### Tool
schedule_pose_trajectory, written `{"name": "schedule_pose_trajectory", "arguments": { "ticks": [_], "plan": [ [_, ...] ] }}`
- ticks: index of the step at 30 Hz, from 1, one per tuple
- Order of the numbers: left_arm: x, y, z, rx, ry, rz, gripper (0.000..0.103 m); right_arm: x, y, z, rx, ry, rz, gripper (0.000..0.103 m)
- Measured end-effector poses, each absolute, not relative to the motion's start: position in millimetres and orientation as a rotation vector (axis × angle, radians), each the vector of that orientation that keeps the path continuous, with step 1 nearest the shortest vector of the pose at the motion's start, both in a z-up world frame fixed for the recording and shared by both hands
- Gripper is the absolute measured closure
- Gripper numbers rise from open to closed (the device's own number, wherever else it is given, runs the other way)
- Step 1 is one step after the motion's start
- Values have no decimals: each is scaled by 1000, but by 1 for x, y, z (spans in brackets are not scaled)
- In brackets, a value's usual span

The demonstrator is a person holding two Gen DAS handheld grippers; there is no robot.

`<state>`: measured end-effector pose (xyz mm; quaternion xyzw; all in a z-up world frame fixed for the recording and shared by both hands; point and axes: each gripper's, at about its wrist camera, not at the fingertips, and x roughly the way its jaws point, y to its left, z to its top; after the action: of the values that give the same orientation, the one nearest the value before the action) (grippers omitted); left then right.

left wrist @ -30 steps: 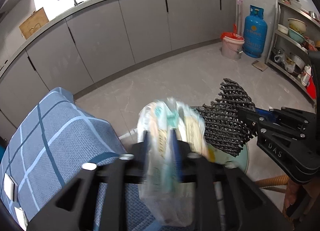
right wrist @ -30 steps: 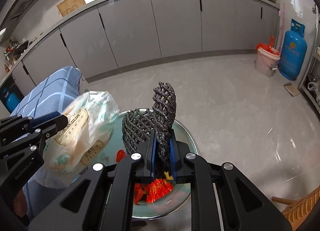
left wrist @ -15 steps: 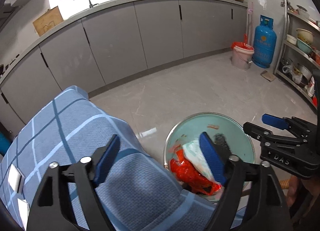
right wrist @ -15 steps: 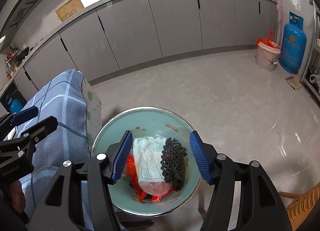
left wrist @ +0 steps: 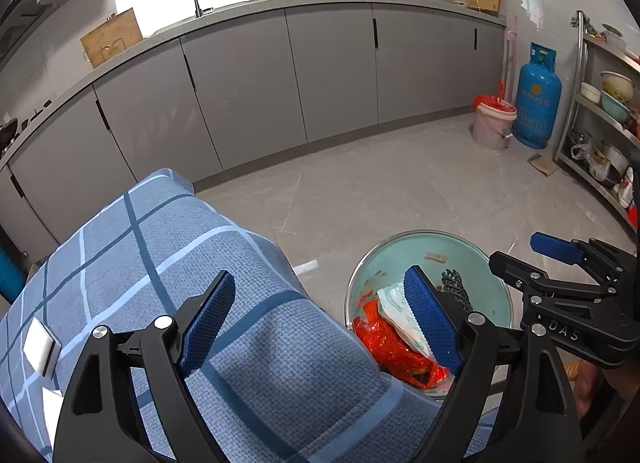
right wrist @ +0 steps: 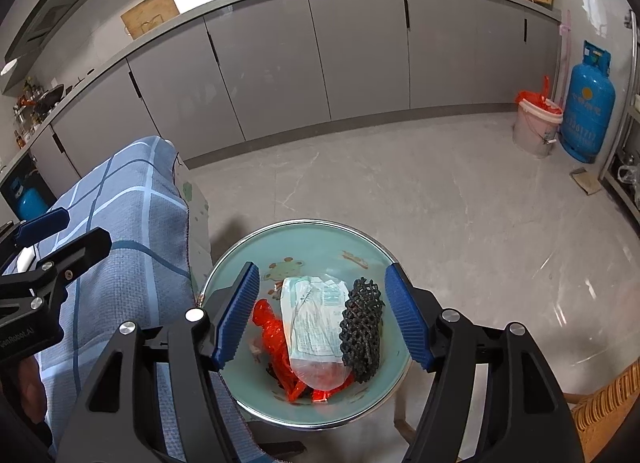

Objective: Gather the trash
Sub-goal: 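Move both tools back over the white sponges and cloth on the table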

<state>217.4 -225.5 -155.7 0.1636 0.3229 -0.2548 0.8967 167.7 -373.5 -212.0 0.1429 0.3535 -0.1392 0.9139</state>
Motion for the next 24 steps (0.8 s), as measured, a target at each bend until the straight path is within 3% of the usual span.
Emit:
{"name": "schedule_pose_trajectory", "arguments": {
  "ticks": [11, 24],
  "plan": [
    [214, -217, -152, 342, 663, -511, 8, 166, -364, -205, 256, 733, -294, 25],
    [222, -129, -134, 249, 654, -334, 8, 187, -301, -193, 191, 736, -175, 25]
  ]
}}
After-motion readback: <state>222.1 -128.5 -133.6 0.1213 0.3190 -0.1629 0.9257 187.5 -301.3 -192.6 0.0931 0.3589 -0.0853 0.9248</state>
